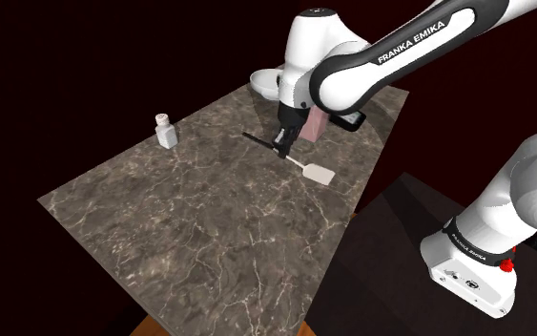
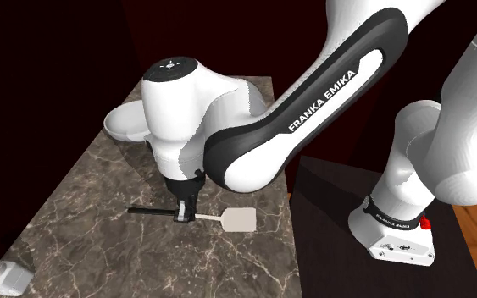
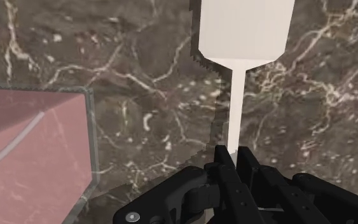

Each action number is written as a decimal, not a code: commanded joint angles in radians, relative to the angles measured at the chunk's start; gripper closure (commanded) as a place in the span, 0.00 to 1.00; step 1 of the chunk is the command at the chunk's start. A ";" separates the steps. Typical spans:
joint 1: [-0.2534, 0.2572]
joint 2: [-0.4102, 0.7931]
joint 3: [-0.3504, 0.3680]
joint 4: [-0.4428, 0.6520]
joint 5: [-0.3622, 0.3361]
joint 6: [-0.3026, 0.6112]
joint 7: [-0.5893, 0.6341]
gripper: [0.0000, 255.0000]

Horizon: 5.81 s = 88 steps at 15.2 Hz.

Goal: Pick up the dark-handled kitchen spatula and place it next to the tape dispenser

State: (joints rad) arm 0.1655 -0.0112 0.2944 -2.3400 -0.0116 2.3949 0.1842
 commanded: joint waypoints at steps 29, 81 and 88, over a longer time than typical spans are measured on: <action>0.000 -0.173 -0.017 0.240 0.056 -0.406 -0.045 1.00; -0.331 -0.121 -0.636 0.261 0.015 -0.394 -0.975 1.00; -0.331 -0.095 -0.640 0.192 0.025 -0.301 -0.985 1.00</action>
State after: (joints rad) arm -0.1659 -0.1094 -0.3460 -2.1359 0.0122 2.0786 -0.8008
